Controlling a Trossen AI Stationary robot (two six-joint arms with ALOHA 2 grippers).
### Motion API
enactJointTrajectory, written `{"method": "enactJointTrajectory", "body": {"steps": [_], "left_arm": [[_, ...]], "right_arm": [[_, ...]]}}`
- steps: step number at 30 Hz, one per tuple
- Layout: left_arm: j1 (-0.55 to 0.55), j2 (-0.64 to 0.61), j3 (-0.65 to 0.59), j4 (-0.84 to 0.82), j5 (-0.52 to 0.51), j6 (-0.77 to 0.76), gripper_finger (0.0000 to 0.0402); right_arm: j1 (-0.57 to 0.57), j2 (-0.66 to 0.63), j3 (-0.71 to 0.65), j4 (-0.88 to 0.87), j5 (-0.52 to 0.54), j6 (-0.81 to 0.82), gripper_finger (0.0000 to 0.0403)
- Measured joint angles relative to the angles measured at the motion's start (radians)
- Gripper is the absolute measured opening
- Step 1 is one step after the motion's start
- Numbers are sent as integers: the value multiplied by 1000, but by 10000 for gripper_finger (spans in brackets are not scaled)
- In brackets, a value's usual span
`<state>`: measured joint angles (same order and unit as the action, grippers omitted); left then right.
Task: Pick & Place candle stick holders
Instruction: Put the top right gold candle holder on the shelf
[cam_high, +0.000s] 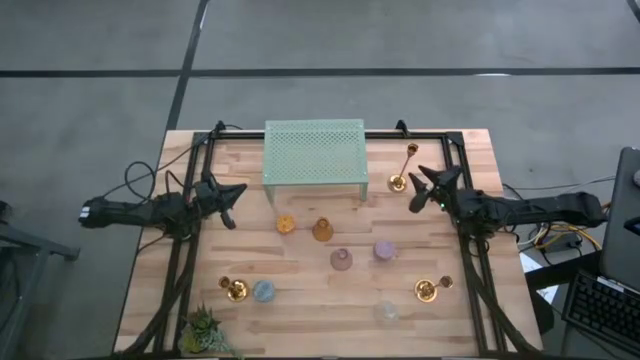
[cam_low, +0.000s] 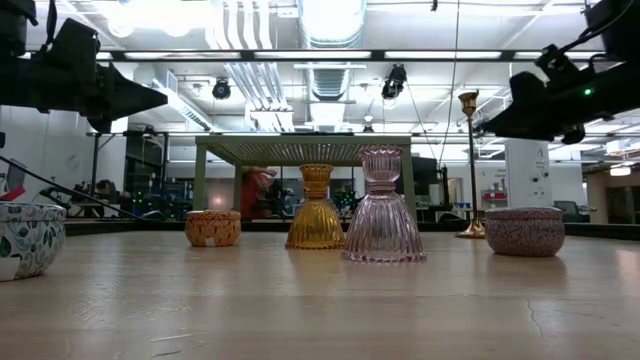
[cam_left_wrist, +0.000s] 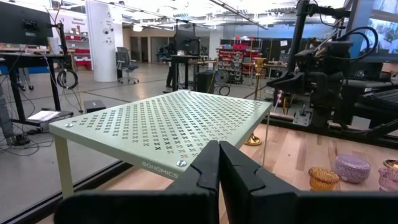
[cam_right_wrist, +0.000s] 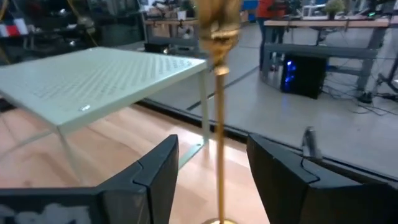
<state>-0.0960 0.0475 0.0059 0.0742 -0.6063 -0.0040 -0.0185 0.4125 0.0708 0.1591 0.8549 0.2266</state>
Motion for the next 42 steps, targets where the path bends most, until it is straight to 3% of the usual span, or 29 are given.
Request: {"method": "enactJointTrajectory", "body": {"steps": [3, 14, 20, 29, 42], "left_arm": [[0, 0, 0, 0, 0, 0, 10], [0, 0, 0, 0, 0, 0, 10], [0, 0, 0, 0, 0, 0, 10], [0, 0, 0, 0, 0, 0, 10], [0, 0, 0, 0, 0, 0, 10]], "right_arm": [[-19, 66, 0, 68, -69, 14, 177], [-122, 237, 0, 250, -8, -27, 166], [-192, 309, 0, 344, -96, -97, 168], [-238, 360, 0, 424, -110, -107, 155], [-278, 424, 12, 461, -152, -98, 106]]}}
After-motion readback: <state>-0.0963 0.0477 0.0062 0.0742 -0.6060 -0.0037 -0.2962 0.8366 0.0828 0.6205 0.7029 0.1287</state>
